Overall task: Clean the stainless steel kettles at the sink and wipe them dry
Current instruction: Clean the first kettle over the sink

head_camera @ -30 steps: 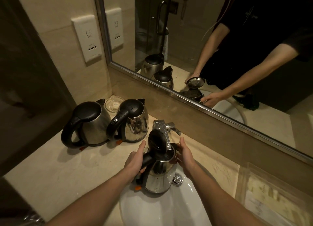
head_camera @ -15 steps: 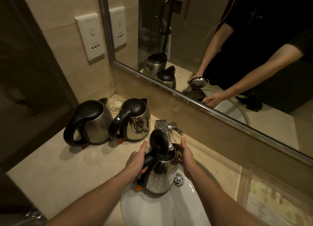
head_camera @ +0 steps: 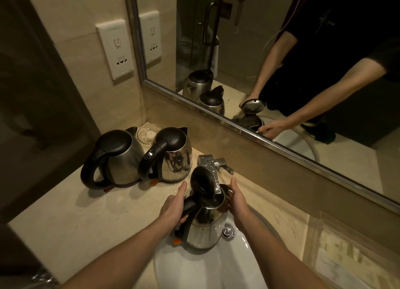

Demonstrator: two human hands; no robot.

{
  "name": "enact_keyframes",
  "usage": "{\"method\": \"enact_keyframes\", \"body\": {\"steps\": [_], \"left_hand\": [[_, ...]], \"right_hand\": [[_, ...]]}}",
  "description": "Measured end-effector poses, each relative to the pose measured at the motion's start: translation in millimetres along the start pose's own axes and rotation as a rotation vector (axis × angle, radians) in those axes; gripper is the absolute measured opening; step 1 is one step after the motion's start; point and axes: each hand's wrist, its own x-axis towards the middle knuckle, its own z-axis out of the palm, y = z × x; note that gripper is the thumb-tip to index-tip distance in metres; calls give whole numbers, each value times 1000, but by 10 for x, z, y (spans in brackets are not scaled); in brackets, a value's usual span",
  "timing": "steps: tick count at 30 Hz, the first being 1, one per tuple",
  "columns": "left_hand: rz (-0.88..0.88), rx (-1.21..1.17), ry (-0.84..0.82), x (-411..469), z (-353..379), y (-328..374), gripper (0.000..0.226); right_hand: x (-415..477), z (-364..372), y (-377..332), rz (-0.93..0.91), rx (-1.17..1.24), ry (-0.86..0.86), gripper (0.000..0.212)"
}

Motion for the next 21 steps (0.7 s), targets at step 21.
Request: {"method": "enact_keyframes", "body": {"steps": [21], "left_hand": [[-72, -30, 44, 21, 22, 17, 73]], "right_hand": [[67, 5, 16, -20, 56, -22, 60]]}}
